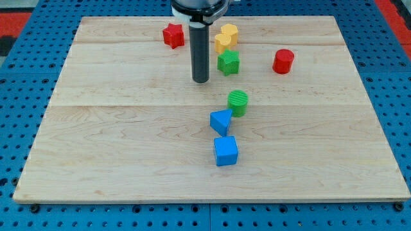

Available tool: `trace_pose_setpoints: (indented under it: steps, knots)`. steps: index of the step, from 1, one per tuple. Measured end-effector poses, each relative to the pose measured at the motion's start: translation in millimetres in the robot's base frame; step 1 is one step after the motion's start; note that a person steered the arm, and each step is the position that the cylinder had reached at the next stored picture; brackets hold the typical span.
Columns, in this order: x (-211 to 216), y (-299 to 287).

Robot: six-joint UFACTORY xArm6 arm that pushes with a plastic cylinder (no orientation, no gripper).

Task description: Move the green star above to the red circle

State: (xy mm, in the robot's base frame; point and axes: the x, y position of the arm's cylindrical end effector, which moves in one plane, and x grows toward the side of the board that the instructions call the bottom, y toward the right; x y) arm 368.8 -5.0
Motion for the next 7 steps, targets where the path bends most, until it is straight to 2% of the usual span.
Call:
trace_pose_setpoints:
  steps: [2, 3, 5, 6, 7]
  knots:
    - [-60, 87]
    - [-34, 82]
    - [-112, 136]
    - [-111, 134]
    - [-72, 113]
